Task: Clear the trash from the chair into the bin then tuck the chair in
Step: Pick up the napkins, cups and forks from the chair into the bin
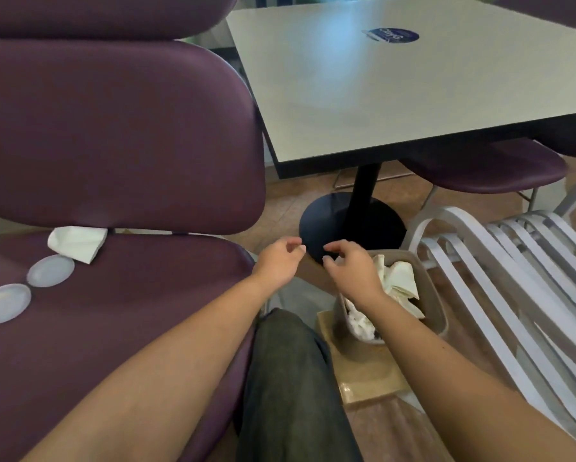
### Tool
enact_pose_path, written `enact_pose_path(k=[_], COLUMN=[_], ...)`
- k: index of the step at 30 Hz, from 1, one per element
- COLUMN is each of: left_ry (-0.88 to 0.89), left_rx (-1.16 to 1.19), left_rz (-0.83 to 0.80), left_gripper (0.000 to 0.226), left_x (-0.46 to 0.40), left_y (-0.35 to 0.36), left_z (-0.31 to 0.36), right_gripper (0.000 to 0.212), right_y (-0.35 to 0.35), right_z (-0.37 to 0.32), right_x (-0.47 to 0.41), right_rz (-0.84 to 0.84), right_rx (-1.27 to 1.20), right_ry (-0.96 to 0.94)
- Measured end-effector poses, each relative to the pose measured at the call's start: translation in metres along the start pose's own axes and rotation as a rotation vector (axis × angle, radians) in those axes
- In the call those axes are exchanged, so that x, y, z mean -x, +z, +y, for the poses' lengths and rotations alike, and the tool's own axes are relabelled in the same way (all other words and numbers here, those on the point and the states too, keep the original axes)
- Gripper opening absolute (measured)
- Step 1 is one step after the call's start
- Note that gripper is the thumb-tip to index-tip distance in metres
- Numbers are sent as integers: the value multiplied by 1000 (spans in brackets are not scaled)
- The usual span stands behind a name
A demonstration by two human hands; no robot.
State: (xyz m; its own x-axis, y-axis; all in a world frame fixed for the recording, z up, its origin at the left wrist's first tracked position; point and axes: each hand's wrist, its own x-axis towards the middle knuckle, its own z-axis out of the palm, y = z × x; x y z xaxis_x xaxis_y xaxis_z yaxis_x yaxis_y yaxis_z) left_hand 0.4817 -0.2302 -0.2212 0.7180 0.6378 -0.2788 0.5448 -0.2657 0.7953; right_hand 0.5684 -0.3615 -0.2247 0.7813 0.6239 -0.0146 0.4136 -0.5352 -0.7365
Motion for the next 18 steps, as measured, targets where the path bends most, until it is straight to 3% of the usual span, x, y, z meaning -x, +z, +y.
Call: enact_pose_path(k=[7, 18], left_ry=[-31, -218], left_rx=[-233, -281], left_rz=[209, 422], left_gripper=[36, 35], left_x=[18, 79], left_y=[-97, -225], left_z=[-58, -156], right_gripper=[44, 42], right_y=[60, 175], right_z=[-88, -190], right_x=[4, 19], right_rz=[-244, -391], right_rx=[-10, 96], right_ry=[-105, -292])
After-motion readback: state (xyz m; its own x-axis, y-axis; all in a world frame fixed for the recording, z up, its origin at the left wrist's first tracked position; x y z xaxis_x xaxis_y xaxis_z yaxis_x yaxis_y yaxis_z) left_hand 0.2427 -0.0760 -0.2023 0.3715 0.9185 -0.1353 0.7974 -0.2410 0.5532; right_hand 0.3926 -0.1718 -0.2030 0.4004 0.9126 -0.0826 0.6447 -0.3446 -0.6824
